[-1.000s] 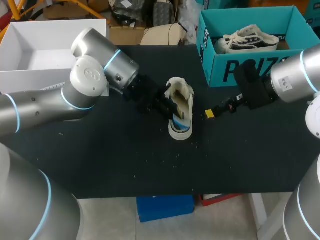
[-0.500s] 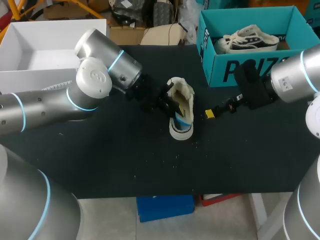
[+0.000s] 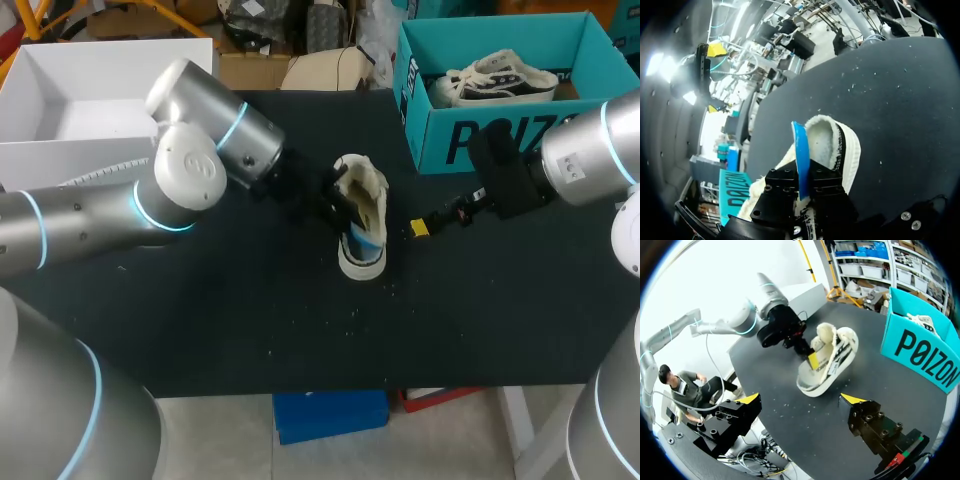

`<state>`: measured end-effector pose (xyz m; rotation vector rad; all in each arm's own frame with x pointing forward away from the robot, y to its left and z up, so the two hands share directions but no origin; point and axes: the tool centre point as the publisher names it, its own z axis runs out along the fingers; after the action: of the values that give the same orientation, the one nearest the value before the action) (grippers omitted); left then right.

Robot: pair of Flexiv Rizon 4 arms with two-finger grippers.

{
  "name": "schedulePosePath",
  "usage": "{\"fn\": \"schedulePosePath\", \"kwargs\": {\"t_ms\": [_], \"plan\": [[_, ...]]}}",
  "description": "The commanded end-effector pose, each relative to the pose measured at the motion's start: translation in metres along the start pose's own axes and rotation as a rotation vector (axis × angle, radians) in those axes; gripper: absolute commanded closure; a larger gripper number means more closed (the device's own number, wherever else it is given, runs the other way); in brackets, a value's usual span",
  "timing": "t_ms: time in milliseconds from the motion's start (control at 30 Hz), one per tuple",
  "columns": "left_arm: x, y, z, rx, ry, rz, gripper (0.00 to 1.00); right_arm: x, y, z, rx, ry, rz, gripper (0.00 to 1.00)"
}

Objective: Take the shoe out of the shoebox, open the shoe tongue, remove and reinsert the insole, then place the shoe into the shoebox

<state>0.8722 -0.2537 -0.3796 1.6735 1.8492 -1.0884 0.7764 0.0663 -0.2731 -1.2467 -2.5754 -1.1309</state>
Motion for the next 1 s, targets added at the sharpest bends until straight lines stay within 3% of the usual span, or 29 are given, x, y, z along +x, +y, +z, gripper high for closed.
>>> {"fn": "schedulePosePath", "kwargs": {"t_ms": [33,67,100,167,233,300,367,400,533,600,700,833,1000], "plan": [[-0.004,-0.007,-0.004,-0.003,0.021,0.014,0.58,0.000,0.001,0.001,0.002,-0.002,0.001,0.00],[-0.006,-0.010,-0.007,-0.002,0.029,0.018,0.54,0.000,0.001,0.001,0.002,-0.002,0.001,0.00],[-0.008,-0.013,-0.012,-0.003,0.047,0.032,0.42,0.000,0.001,0.001,0.002,-0.002,0.001,0.00],[-0.010,-0.017,-0.022,-0.013,0.065,0.052,0.28,0.000,0.001,0.001,0.002,-0.002,0.001,0.00],[-0.016,-0.020,-0.032,-0.035,0.050,0.060,0.24,0.000,0.001,0.001,0.002,-0.002,0.001,0.00],[-0.021,-0.024,-0.036,-0.042,0.043,0.068,0.31,0.000,0.001,0.001,0.002,-0.002,0.001,0.00],[-0.024,-0.028,-0.033,-0.032,0.055,0.076,0.51,0.000,0.001,0.001,0.002,-0.002,0.001,0.00],[-0.025,-0.028,-0.031,-0.030,0.066,0.077,0.53,0.000,0.001,0.001,0.002,-0.002,0.001,0.00],[-0.024,-0.029,-0.023,-0.019,0.140,0.091,0.77,0.000,0.001,0.001,0.002,-0.002,0.001,0.00],[-0.023,-0.031,-0.021,-0.010,0.176,0.093,0.82,0.000,0.001,0.001,0.002,-0.002,0.001,0.00],[-0.016,-0.031,-0.019,-0.009,0.261,0.090,1.00,0.000,0.001,0.001,0.002,-0.002,0.001,0.00],[-0.006,-0.029,-0.013,-0.001,0.352,0.073,1.00,0.000,0.001,0.001,0.002,-0.002,0.001,0.00],[0.002,-0.025,-0.011,-0.017,0.385,0.057,1.00,0.000,0.001,0.001,0.002,-0.002,0.001,0.00]]}}
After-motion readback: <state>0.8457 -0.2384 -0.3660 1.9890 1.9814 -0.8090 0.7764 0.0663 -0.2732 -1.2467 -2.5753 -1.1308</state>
